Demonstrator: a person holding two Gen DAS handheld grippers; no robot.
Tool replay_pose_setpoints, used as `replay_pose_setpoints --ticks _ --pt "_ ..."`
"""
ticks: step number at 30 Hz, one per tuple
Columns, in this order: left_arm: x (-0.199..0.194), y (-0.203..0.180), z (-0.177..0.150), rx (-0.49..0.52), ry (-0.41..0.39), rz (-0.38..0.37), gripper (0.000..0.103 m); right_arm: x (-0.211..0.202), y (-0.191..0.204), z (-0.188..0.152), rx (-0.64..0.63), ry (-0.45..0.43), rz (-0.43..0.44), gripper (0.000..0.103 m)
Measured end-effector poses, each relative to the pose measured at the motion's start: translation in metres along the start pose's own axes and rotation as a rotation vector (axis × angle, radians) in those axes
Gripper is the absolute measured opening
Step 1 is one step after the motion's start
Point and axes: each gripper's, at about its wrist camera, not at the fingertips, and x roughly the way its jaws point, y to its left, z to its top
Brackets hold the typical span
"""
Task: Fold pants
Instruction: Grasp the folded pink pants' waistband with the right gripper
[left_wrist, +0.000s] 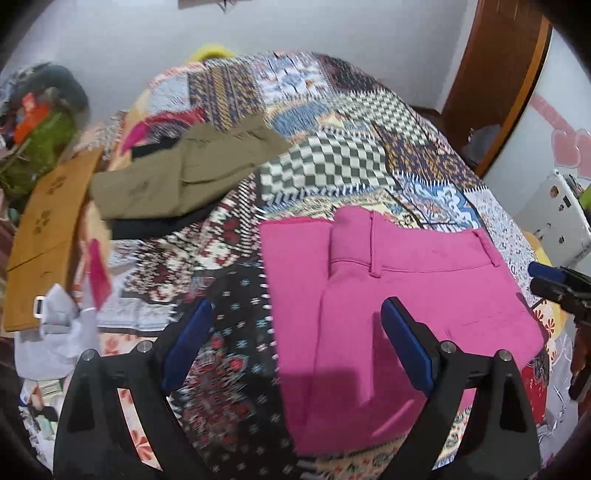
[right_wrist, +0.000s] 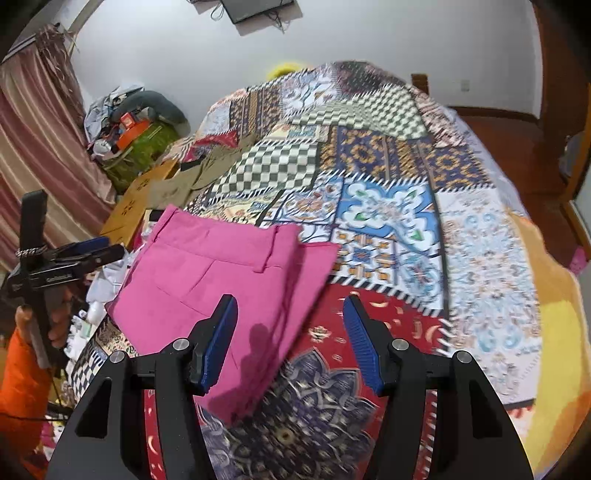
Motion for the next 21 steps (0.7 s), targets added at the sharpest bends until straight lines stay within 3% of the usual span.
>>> replay_pose_setpoints --ticks 6,11,12,14,16,19,21 --pt "0.033 0.009 0.005 -0.047 0.078 -0.090 0.097 0.034 -0.009 -0.004 0.068 0.090 0.044 0.056" --pt "0.046 0.014 0.012 -0.080 0.111 -0.193 0.095 0.039 -0.007 0.001 0.066 0.084 0.077 0.060" --pt "0.047 0.013 0.012 -0.080 0.109 -0.210 0.092 0.042 -0.006 0.002 0.059 0.083 0.084 0.060" --pt "0.049 0.009 0.013 -0.082 0.114 -0.260 0.078 0.046 -0.002 0.004 0.039 0.083 0.086 0.060" --pt "0.048 0.006 0.016 -0.092 0.113 -0.283 0.072 0.049 0.000 0.007 0.023 0.082 0.086 0.059" --pt "0.044 0.000 0.018 -0.072 0.096 -0.276 0.059 0.052 0.001 0.010 0.015 0.081 0.098 0.053" --pt "0.041 -0.003 0.020 -0.063 0.088 -0.279 0.048 0.054 0.001 0.013 0.013 0.079 0.108 0.043"
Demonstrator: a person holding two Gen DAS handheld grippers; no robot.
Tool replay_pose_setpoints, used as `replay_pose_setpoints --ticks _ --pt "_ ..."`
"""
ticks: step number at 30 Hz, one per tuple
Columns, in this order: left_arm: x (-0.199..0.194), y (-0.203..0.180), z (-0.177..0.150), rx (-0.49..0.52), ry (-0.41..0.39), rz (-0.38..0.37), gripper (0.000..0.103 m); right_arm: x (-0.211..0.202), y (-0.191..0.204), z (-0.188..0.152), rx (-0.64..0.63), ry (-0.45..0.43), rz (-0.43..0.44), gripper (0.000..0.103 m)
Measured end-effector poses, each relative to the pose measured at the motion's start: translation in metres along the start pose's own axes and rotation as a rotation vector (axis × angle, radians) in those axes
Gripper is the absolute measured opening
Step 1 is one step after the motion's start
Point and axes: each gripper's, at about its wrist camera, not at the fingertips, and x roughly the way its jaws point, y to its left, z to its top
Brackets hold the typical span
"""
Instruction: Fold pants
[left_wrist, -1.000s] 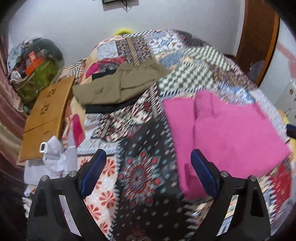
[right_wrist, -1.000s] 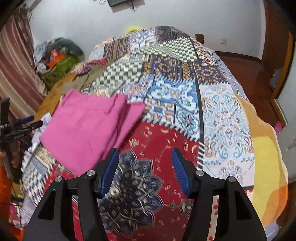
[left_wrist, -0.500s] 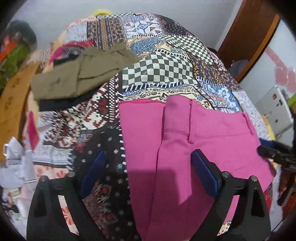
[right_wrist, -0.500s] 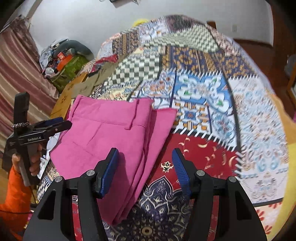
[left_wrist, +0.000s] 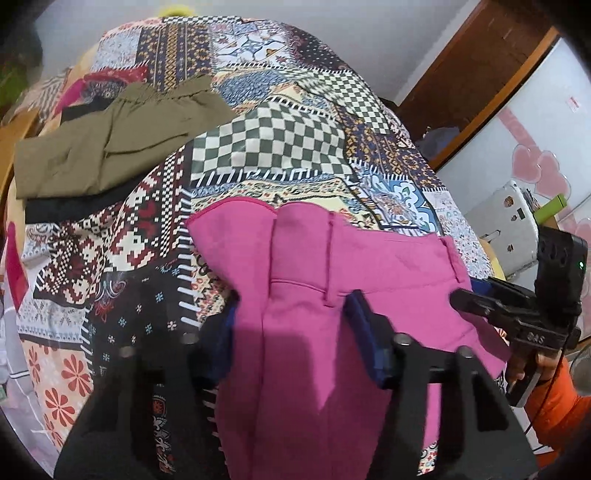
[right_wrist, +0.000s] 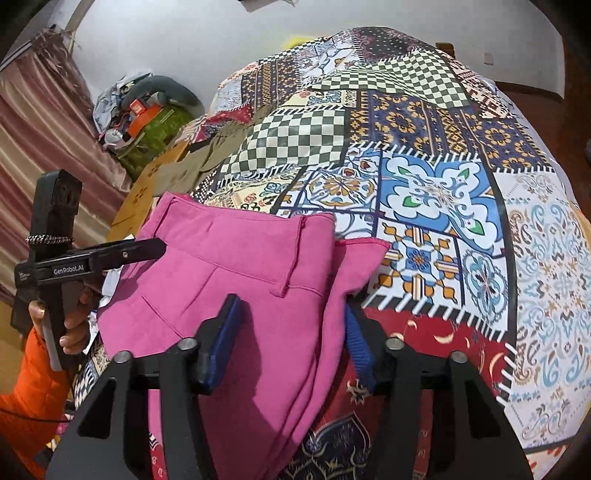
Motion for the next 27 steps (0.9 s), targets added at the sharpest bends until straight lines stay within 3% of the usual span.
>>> replay_pose_setpoints --ticks 4,9,16,27 --pt "-0.009 -0.009 0.005 0.023 -0.031 0.052 0.033 0.000 -0.002 0.007 -0.001 -0.009 -0.008 0.029" --pt "-0.023 -0.016 0.010 0.034 -0.080 0.067 0.024 -0.008 0.004 0.021 -0.040 -0.054 -0.010 0.016" --pt "-0.057 -0.026 0.023 0.076 -0.186 0.126 0.020 -0.023 0.027 0.048 -0.116 -0.128 -0.008 0.012" --pt "-0.107 -0.005 0.069 0.106 -0.346 0.222 0.020 -0.033 0.073 0.111 -0.227 -0.272 -0.007 0.012"
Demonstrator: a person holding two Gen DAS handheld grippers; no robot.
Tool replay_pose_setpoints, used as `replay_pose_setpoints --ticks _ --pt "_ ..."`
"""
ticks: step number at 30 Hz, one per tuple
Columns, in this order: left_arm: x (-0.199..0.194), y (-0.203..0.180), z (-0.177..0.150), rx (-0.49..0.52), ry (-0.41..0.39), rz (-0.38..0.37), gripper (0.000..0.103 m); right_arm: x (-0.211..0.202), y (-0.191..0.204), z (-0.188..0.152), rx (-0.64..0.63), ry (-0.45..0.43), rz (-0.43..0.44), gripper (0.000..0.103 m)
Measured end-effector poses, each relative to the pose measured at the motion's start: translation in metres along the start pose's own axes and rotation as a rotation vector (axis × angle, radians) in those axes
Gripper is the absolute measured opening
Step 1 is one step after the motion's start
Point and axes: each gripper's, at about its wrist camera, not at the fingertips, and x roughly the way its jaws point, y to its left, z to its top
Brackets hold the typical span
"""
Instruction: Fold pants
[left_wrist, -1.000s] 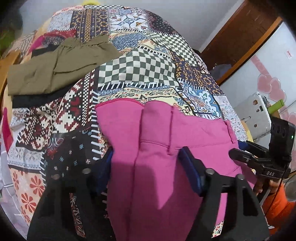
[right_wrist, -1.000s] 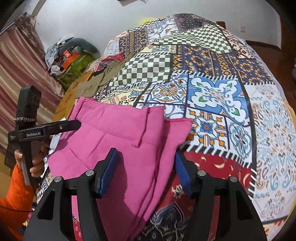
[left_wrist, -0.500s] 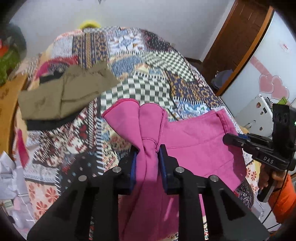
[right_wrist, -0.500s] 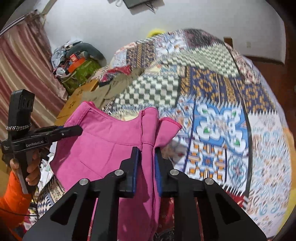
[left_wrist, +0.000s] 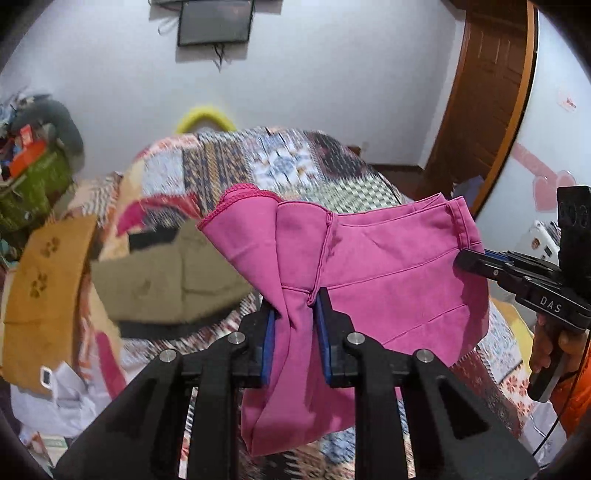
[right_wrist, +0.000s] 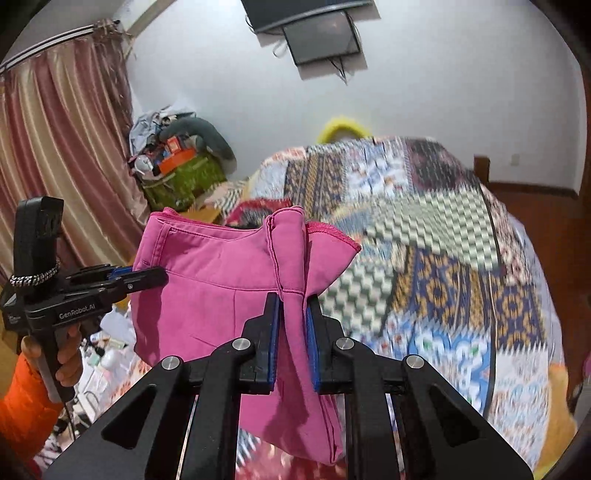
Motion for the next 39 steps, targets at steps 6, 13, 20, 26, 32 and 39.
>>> replay_pose_setpoints --ticks 6,13,20,26,32,39 --pt "0.008 0.029 0.018 -0.003 -0.041 0.061 0.020 0.026 0.014 0.029 -0.044 -0.024 0.002 0.012" --pt "0.041 0.085 0.029 -0.060 -0.019 0.115 0.020 0.082 0.024 0.050 -0.061 -0.004 0.015 0.012" --pt "0.075 0.135 0.028 -0.099 0.025 0.169 0.020 0.143 0.036 0.058 -0.046 0.037 0.046 0.012" --pt "0.109 0.177 0.019 -0.141 0.076 0.192 0.020 0.199 0.044 0.061 -0.039 0.088 0.074 0.012" --pt "0.156 0.211 0.008 -0.186 0.146 0.184 0.020 0.254 0.039 0.058 -0.051 0.156 0.055 0.012" --pt "0.203 0.228 0.002 -0.194 0.208 0.200 0.023 0.294 0.030 0.051 -0.081 0.197 0.010 0.012"
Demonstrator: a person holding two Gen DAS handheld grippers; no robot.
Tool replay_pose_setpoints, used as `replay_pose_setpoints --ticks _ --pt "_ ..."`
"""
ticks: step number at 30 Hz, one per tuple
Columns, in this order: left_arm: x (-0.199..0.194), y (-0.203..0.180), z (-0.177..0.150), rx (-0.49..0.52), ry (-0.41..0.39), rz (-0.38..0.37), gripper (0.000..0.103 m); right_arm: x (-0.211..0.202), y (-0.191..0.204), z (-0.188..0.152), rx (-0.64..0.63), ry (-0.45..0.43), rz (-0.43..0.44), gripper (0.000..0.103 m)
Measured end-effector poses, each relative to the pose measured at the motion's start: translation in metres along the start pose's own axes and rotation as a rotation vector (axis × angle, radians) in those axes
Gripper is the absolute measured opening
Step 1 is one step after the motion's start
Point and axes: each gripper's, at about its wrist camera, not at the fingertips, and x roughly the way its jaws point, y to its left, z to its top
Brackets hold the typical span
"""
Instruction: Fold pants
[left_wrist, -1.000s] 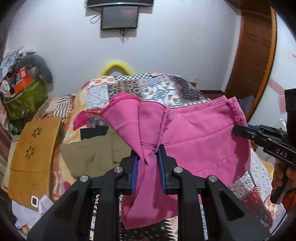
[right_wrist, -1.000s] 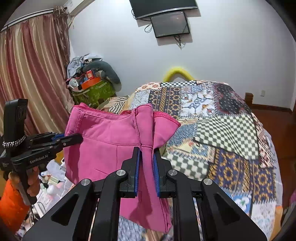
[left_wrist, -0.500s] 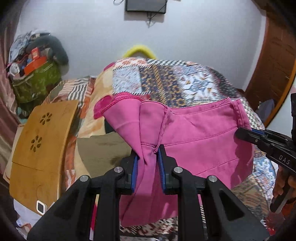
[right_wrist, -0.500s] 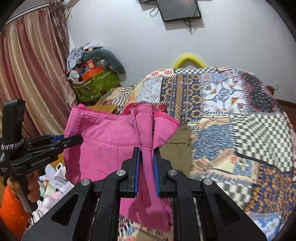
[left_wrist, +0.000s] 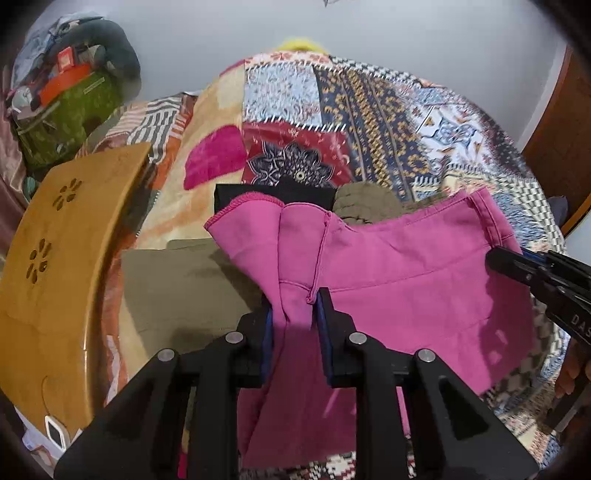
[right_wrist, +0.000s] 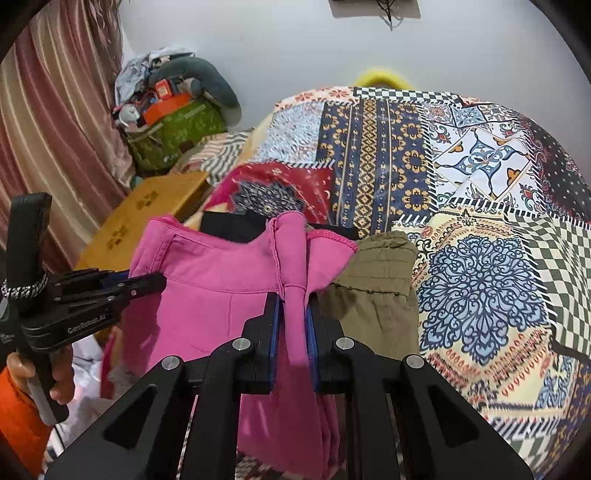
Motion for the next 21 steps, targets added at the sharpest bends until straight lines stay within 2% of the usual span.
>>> replay_pose_setpoints --ticks 4,6,8,12,15,21 --pt "0.016 0.000 0.001 0.012 0.017 0.050 0.041 0.013 -0.004 -0.003 -0.025 0.035 -0.050 0.014" --pt "0.017 0.001 0.001 0.021 0.018 0.072 0.044 0.015 -0.008 -0.005 -0.025 0.054 -0.065 0.019" --pt "0.014 0.001 0.001 0.024 0.017 0.100 0.050 0.015 -0.012 -0.007 -0.027 0.069 -0.090 0.019" --pt "-0.005 0.001 0.000 0.030 0.013 0.137 0.051 0.003 -0.018 -0.017 -0.035 0.101 -0.118 0.030" --pt "-0.026 -0.001 -0.002 0.032 -0.002 0.139 0.051 -0.018 -0.016 -0.022 -0.050 0.093 -0.120 0.033" --pt "-0.110 -0.019 -0.012 0.052 -0.101 0.124 0.051 -0.087 0.006 -0.023 -0.068 -0.005 -0.087 0.034"
